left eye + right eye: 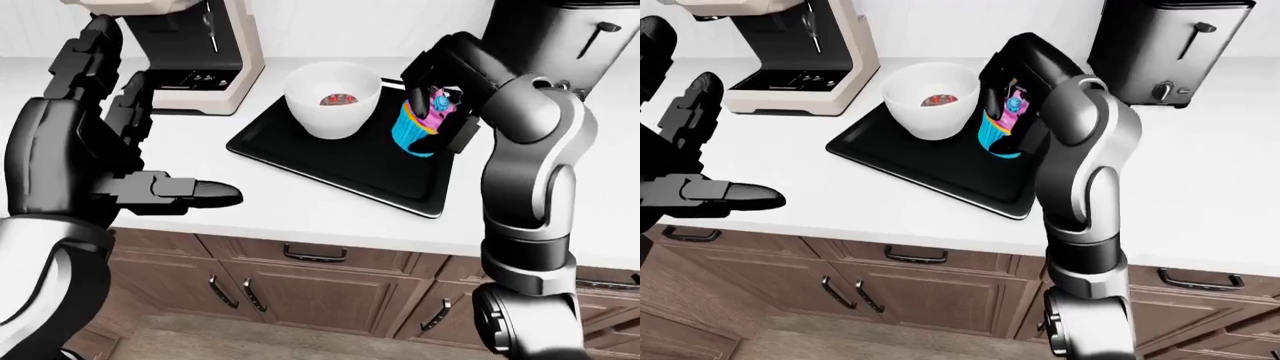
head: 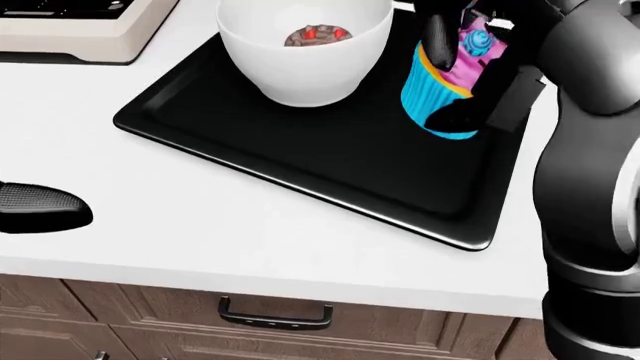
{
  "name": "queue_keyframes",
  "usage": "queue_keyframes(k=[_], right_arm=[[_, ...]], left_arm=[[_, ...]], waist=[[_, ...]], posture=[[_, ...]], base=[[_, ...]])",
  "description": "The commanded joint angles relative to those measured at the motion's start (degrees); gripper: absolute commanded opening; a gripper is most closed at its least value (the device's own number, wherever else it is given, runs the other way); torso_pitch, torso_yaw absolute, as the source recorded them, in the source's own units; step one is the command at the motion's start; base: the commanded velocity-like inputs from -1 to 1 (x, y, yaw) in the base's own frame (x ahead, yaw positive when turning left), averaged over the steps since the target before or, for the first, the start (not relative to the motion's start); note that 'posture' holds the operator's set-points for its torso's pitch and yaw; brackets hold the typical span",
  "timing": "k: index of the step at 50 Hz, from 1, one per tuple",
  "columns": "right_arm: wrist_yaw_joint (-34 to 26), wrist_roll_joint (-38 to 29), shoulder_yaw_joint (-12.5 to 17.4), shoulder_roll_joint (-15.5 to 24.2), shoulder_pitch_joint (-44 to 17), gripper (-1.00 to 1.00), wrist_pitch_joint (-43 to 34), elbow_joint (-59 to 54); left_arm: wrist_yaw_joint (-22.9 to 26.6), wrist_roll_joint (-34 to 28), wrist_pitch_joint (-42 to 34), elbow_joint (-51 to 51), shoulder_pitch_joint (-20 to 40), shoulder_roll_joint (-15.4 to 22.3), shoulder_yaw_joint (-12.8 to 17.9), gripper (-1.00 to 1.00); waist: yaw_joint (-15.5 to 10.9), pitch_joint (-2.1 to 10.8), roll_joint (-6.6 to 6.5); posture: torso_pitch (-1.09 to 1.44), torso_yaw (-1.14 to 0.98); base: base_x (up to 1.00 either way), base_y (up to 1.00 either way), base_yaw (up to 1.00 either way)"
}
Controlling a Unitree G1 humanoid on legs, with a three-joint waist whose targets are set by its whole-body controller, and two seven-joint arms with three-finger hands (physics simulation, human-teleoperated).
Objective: Pick up the bowl with cake and place it on the tray. Pick up the cupcake and place it on the tray.
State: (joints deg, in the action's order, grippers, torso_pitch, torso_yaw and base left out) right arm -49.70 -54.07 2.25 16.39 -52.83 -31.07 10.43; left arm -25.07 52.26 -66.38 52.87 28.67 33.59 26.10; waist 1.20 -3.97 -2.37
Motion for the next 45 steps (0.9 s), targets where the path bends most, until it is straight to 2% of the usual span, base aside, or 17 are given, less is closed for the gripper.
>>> queue_keyframes(k=[1,5,8,10,16,30,31,35,38,41,45], right_arm=[[0.6,-1.4,0.6,0.0,-1.8,-0.94,1.1,2.6],[0.7,-2.0,0.4,-1.1,-0.5,-0.69,2.1,2.7],[0.8,-2.4,0.3,-1.8,0.4,-0.59,2.7,2.9],[0.7,-2.7,0.2,-2.0,0.9,-0.42,2.9,2.9],[0.6,-3.4,-0.1,-3.2,3.8,-0.1,3.8,4.5],[-0.2,-4.0,-0.3,-4.3,7.0,0.26,5.0,6.4],[-0.5,-4.2,-0.3,-4.4,7.1,0.46,4.9,6.8],[-1.1,-4.4,-0.1,-4.2,7.5,0.47,5.2,7.4],[-3.8,-4.6,1.1,-2.8,6.0,0.49,4.0,9.4],[-6.4,-4.1,2.9,-0.5,5.5,0.46,2.4,12.6],[-8.9,-1.4,6.8,3.8,6.9,0.45,-0.4,18.3]], left_arm=[[0.1,-0.7,1.5,0.6,1.2,0.7,0.9,1.0],[0.4,-1.1,1.4,0.8,1.1,0.4,0.9,1.0],[0.8,-1.7,1.7,0.7,0.9,0.2,0.9,1.0],[1.1,-1.9,1.6,0.7,0.9,0.2,0.9,1.0],[1.5,-2.4,1.5,0.8,0.7,-0.1,0.9,1.0],[2.9,-4.3,1.2,1.0,0.5,-1.1,0.9,1.0],[2.9,-4.2,1.1,1.0,0.6,-1.1,1.0,1.0],[2.8,-3.9,0.7,1.1,0.9,-1.1,1.4,1.0],[2.3,-3.0,0.2,1.1,1.4,-0.7,1.9,1.0],[1.6,-2.0,0.1,1.2,1.5,-0.4,2.1,1.0],[-0.4,0.0,-0.3,0.9,2.9,0.5,1.5,1.0]], waist=[[0.1,1.6,-0.06],[0.1,1.6,-0.14],[0.1,1.64,-0.18],[0.2,1.65,-0.2],[0.2,1.69,-0.22],[0.2,1.86,-0.21],[0.2,1.85,-0.19],[0.2,1.89,-0.1],[0.2,1.93,-0.05],[0.2,1.82,-0.01],[-0.1,1.62,0.26]], posture=[[0.0,0.0],[0.0,0.0],[0.0,0.0],[0.0,0.0],[0.0,0.0],[0.0,0.0],[0.0,0.0],[0.0,0.0],[0.0,0.0],[0.0,0.0],[0.0,0.0]], base=[[0.0,0.0,0.0],[0.0,0.0,0.0],[0.0,0.0,0.0],[0.0,0.0,0.0],[0.0,0.0,0.0],[0.0,0.0,0.0],[0.0,0.0,0.0],[0.0,0.0,0.0],[0.0,0.0,0.0],[0.0,0.0,0.0],[0.0,0.0,0.0]])
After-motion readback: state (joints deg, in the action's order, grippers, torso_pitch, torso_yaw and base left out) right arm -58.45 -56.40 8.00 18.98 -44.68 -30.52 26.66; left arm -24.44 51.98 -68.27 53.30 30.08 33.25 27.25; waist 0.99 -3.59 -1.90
